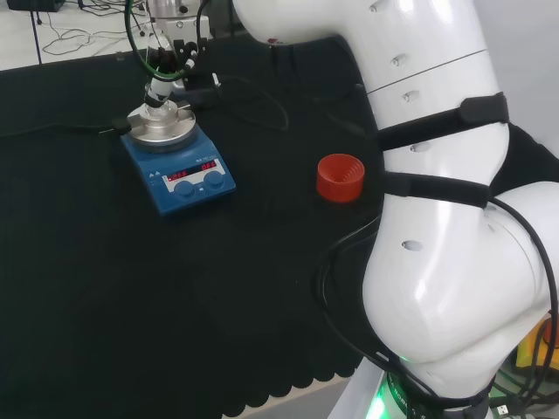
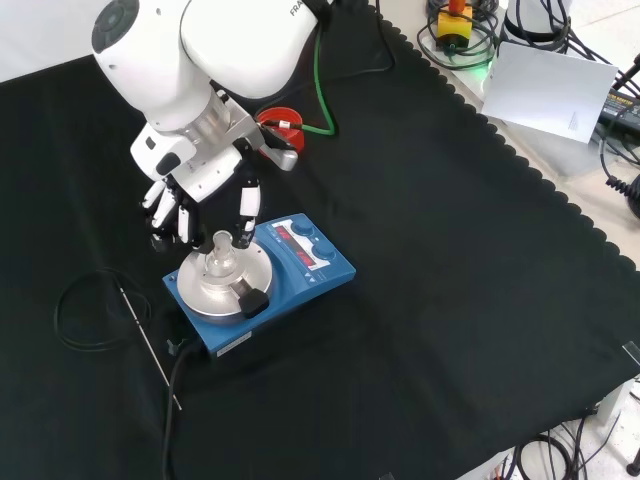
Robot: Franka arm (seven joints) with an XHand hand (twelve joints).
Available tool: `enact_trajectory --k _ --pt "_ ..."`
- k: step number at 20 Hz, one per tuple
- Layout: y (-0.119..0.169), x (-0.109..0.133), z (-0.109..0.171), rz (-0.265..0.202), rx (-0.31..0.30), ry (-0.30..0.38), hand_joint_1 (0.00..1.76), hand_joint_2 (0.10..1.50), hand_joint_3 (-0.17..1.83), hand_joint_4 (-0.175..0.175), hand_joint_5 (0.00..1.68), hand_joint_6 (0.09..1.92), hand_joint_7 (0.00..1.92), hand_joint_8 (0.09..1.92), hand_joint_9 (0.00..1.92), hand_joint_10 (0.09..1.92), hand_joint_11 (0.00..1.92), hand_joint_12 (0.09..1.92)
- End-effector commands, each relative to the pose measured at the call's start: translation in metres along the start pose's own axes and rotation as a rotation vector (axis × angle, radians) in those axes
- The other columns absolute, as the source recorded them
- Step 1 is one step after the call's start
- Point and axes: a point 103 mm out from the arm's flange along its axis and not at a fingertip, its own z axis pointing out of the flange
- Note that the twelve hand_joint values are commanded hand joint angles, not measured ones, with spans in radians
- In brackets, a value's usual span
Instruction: Place the round-bottom flask on the heater.
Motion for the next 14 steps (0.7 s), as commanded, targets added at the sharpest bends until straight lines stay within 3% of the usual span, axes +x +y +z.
enact_trajectory --k 1,3,7,14 --pt "-0.003 0.001 0.000 -0.018 -0.003 0.014 0.91 0.84 0.40 -0.052 0.71 0.92 0.21 0.75 0.48 0.71 0.17 1.43" --pt "-0.006 0.002 -0.002 -0.023 -0.011 0.022 0.89 0.75 0.53 -0.068 0.62 0.88 0.19 0.75 0.46 0.72 0.15 1.44" --pt "-0.013 0.003 -0.002 -0.016 -0.027 0.005 0.86 0.69 0.57 -0.072 0.47 0.82 0.18 0.75 0.45 0.72 0.13 1.44" --pt "-0.041 -0.007 -0.020 0.008 -0.056 0.031 0.85 0.67 0.58 -0.075 0.41 0.73 0.16 0.75 0.44 0.73 0.12 1.45"
